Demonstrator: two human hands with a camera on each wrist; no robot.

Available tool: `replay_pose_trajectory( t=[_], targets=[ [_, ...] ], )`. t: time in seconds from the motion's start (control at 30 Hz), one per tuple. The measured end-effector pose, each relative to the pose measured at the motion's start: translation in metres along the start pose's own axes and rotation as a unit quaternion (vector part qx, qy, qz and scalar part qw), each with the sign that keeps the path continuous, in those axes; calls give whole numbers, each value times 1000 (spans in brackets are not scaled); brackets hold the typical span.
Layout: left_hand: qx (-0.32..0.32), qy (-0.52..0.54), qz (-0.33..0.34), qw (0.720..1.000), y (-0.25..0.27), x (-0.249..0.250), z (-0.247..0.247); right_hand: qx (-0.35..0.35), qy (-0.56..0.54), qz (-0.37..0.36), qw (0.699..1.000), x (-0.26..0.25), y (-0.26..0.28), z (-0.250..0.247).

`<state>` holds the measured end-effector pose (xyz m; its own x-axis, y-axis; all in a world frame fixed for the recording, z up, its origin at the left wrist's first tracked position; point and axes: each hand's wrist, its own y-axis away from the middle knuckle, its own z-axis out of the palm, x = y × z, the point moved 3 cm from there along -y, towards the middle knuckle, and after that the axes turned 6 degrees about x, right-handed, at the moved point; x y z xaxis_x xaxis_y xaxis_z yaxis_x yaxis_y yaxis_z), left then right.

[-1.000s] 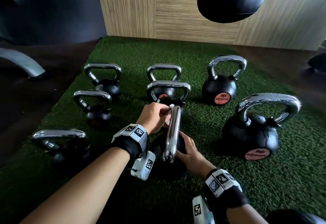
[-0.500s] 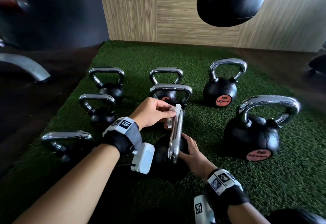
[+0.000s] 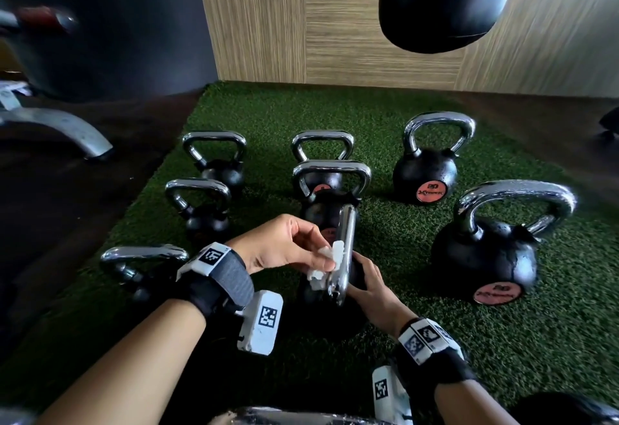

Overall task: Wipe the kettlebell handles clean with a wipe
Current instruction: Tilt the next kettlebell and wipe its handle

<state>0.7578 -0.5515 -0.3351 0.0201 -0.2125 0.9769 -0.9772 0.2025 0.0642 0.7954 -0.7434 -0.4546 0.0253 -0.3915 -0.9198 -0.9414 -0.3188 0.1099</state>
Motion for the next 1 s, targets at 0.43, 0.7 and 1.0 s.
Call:
replay_pose_trajectory(
  t=[0.43,0.7,1.0],
  targets=[
    [8,-97,34,995,24,-30,6,16,-10,-10,1000,11,-7,2],
    [71,-149,14,986,30,-54,18,17,53,-15,998,9,-4,3],
    [177,-32,25,983,25,-17,-15,220,218,-212,927,-99,34,-60]
  ],
)
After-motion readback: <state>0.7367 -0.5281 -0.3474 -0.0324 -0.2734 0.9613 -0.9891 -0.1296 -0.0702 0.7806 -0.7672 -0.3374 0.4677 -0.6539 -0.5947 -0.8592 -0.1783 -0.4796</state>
